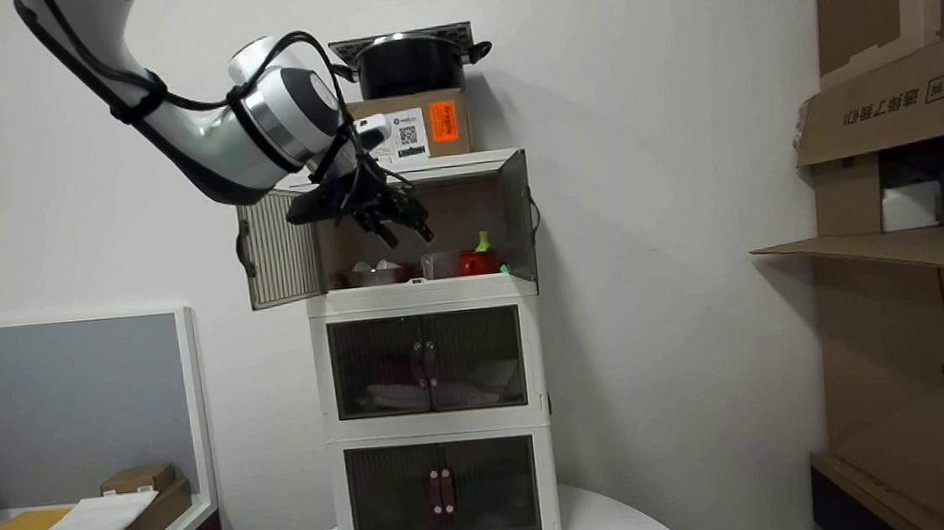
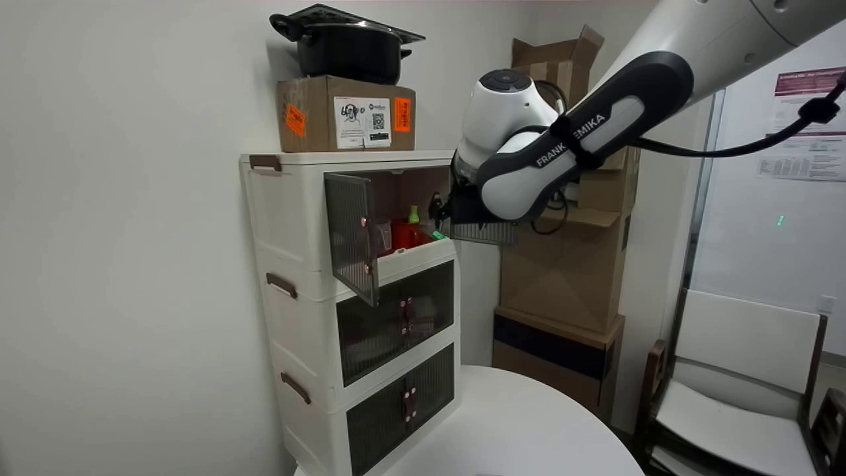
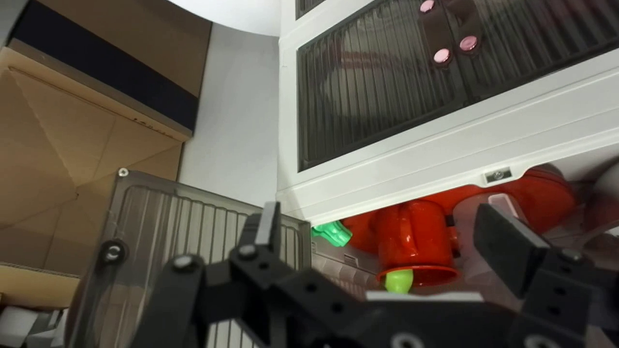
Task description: Remove the jar from the top cabinet
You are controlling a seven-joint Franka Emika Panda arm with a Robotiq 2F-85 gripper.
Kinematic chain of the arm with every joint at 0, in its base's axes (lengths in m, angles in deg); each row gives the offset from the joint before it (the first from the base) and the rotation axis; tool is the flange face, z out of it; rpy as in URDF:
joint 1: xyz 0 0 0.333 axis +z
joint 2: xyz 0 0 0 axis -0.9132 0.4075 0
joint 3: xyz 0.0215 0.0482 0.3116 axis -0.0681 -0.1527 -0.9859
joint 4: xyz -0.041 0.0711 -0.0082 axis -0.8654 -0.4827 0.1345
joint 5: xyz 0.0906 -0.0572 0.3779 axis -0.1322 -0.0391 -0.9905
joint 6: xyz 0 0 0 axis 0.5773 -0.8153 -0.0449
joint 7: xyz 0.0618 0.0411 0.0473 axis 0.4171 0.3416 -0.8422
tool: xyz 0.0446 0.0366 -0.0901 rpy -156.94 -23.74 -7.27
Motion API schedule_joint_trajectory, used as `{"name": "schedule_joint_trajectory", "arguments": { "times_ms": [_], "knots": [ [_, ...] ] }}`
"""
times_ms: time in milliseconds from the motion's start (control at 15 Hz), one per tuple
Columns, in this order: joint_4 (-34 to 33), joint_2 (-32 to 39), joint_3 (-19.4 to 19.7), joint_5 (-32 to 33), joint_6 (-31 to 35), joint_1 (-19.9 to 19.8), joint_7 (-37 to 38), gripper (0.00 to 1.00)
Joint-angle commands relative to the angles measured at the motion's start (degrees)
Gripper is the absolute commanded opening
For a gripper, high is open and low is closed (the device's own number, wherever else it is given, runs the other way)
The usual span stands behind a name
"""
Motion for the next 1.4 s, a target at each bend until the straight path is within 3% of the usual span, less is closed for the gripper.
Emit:
{"name": "schedule_joint_trajectory", "arguments": {
  "times_ms": [0,267,600,867,1333],
  "knots": [
    [-1.65,1.37,0.20,10.19,2.94,-2.29,11.54,1.00],
    [-3.72,2.92,0.63,23.54,4.60,-4.43,23.22,1.00],
    [-7.73,7.32,0.42,35.34,6.19,-4.35,31.77,1.00],
    [-12.42,12.66,0.01,39.41,7.07,-3.27,34.35,1.00],
    [-23.64,22.87,-0.39,40.46,5.38,0.44,34.33,1.00]
  ]
}}
